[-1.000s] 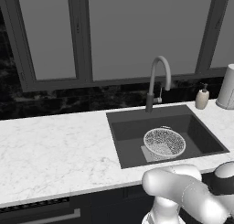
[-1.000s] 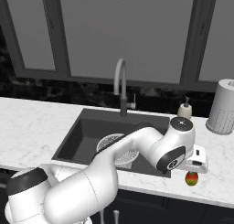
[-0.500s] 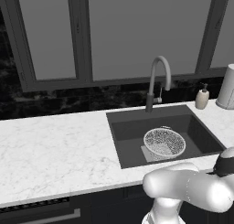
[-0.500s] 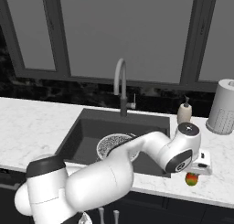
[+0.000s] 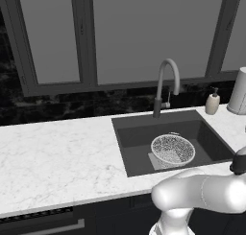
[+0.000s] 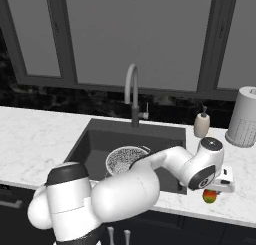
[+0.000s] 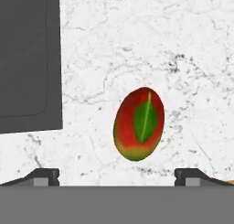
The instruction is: Put the colander in the sink, put the mango in the colander, and turn on the sink faucet and pour water over the colander.
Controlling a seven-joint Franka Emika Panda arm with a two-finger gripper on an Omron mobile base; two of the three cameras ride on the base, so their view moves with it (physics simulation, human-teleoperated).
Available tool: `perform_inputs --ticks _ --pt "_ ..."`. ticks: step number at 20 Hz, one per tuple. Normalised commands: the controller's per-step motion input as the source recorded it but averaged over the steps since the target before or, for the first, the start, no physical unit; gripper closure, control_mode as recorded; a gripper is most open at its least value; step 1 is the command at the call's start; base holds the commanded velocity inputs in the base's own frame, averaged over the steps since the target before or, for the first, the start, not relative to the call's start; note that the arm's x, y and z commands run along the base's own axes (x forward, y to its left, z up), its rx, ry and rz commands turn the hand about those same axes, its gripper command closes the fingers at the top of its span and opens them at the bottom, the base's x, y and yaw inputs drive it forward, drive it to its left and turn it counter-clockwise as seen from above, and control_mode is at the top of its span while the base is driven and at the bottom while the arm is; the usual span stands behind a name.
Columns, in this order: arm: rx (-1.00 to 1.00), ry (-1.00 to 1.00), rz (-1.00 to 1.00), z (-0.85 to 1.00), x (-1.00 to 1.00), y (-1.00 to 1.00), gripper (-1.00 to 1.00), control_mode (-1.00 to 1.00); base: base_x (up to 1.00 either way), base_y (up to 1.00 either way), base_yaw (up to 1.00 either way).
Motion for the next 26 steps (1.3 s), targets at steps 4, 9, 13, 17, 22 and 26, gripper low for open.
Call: perform_inputs --ticks 4,9,13,17,22,26 --pt "0.0 0.01 0.02 -0.24 0.21 -0.1 -1.0 -1.0 0.0 0.0 0.0" --pt "0.0 0.01 0.01 -0.28 0.15 -0.13 -1.0 -1.0 0.0 0.0 0.0" --pt "0.0 0.04 0.0 -0.32 0.09 -0.13 -1.0 -1.0 0.0 0.0 0.0" --pt "0.0 0.05 0.0 -0.35 0.06 -0.07 -1.0 -1.0 0.0 0.0 0.0" --pt "0.0 0.02 0.0 -0.46 0.0 0.01 1.0 -1.0 0.0 0.0 0.0" --pt "0.0 0.0 0.0 -0.21 0.0 0.0 1.0 -1.0 0.0 0.0 0.0"
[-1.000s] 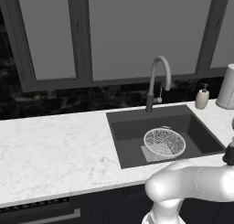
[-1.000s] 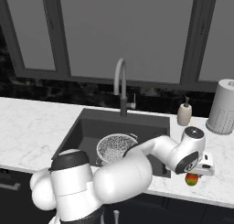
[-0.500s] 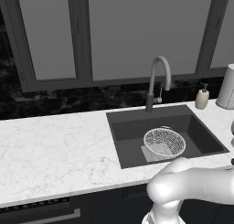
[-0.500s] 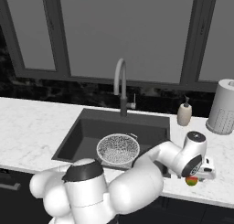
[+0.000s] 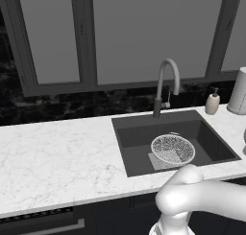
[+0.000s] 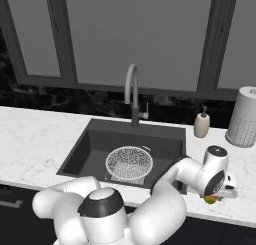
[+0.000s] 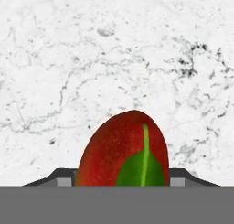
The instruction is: Put the colander in the sink, put the mango in the colander, and turn on the sink faucet and pour water over the colander.
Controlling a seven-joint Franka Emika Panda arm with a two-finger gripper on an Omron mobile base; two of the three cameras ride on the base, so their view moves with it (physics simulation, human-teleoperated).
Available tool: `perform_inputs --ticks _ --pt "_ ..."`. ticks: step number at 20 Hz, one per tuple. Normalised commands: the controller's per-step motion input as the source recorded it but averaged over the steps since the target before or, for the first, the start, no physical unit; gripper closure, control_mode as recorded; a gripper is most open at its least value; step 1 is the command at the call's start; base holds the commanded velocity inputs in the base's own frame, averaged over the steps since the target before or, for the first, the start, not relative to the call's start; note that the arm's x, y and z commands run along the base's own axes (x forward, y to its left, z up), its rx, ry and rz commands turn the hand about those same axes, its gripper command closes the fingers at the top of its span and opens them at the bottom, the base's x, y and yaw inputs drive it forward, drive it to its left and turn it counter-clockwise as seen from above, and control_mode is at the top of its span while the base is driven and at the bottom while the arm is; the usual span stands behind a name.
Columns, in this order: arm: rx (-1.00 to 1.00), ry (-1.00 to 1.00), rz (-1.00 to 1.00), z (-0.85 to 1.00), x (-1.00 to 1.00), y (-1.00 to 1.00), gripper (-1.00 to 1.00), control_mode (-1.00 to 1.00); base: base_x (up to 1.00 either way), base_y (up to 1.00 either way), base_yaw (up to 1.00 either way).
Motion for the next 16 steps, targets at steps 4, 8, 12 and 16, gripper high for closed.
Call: perform_inputs --ticks 4,8,12,16 --pt "0.02 -0.02 0.0 -0.05 -0.08 0.06 1.0 -1.0 0.0 0.0 0.0" --pt "0.06 -0.11 0.0 0.14 -0.24 0.47 1.0 -1.0 0.0 0.0 0.0" --pt "0.05 -0.15 0.05 0.49 -0.24 0.88 1.0 -1.0 0.0 0.0 0.0" --pt "0.12 -0.09 0.14 0.42 -0.04 0.99 1.0 -1.0 0.0 0.0 0.0"
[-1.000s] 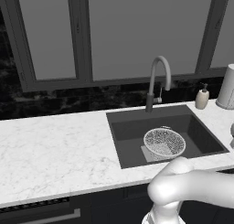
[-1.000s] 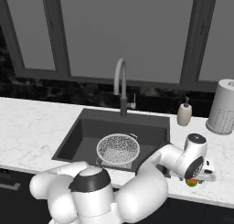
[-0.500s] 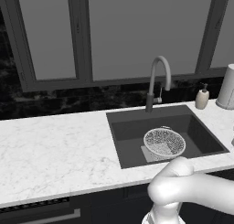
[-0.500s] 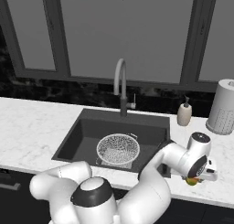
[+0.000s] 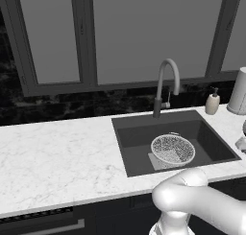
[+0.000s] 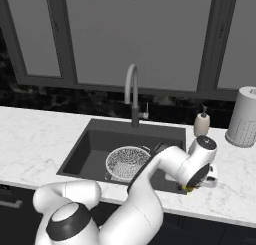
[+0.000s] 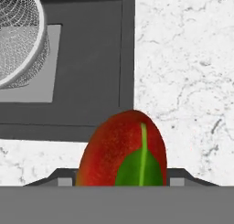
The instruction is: Put the colander in the sink, put the mango in the colander, and turn on the sink faucet and pour water over the colander.
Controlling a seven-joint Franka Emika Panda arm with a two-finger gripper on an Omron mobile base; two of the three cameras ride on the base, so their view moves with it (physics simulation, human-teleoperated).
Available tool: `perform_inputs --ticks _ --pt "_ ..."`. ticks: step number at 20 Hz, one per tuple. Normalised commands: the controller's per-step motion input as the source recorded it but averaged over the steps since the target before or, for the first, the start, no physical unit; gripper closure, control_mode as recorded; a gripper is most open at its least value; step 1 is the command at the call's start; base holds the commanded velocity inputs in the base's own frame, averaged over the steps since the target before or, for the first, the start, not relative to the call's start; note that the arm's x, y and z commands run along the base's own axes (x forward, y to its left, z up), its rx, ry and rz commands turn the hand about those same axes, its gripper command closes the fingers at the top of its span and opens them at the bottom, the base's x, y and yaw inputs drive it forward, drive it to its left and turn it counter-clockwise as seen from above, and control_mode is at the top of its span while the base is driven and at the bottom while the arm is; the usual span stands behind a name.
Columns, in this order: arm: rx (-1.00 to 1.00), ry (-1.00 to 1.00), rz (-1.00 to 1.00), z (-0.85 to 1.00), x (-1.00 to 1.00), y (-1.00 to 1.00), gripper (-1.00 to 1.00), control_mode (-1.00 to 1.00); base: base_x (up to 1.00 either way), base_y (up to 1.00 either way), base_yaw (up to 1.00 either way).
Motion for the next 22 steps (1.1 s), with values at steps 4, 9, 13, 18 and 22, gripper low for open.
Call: perform_inputs --ticks 4,9,13,18,22 --pt "0.22 -0.06 0.22 0.04 0.0 0.94 1.0 -1.0 0.0 0.0 0.0" --pt "0.27 -0.01 0.27 0.02 0.14 0.72 1.0 -1.0 0.0 0.0 0.0" --pt "0.14 0.0 0.26 0.02 0.27 0.45 1.0 -1.0 0.0 0.0 0.0" --pt "0.05 0.01 0.21 0.16 0.29 0.3 1.0 -1.0 0.0 0.0 0.0" --pt "0.0 0.0 0.08 0.03 0.24 0.28 1.0 -1.0 0.0 0.0 0.0"
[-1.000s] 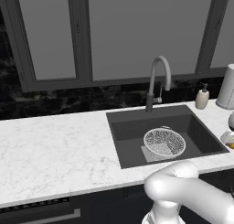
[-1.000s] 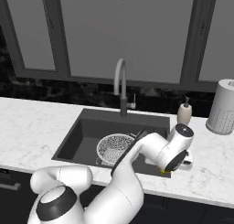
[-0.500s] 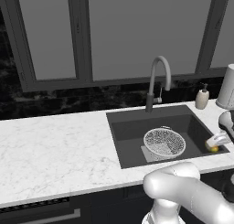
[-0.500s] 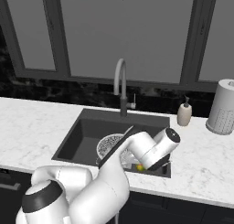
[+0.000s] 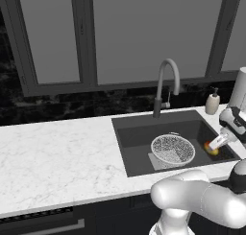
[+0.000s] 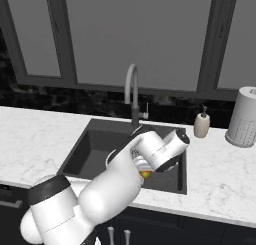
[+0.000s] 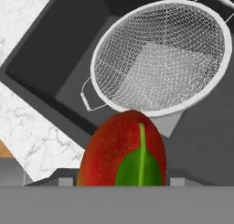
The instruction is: Put the colander in the sink, put the mango in the colander, and turn on the sink faucet and pour water over the colander.
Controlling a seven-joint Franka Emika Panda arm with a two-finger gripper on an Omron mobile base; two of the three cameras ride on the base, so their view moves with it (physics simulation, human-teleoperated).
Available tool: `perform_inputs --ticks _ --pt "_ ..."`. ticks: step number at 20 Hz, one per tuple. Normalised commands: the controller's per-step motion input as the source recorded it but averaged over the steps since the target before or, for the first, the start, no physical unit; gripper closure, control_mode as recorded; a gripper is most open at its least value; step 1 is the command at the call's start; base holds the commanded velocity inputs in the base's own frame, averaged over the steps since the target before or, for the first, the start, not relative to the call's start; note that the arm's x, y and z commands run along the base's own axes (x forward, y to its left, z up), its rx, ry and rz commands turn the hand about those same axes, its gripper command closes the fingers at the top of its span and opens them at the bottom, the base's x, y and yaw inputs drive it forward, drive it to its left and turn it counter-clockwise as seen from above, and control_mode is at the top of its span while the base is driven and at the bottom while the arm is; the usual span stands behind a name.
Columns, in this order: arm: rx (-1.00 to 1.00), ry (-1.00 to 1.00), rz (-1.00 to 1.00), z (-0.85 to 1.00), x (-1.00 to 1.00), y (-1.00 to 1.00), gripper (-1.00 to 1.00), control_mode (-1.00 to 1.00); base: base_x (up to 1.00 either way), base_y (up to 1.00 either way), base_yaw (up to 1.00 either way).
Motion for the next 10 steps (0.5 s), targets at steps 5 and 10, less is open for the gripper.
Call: perform_inputs --ticks 5,10 --pt "0.0 -0.13 0.0 -0.02 0.3 0.44 1.0 -1.0 0.0 0.0 0.0" --pt "0.0 -0.08 0.0 -0.02 0.39 0.5 1.0 -1.0 0.0 0.0 0.0"
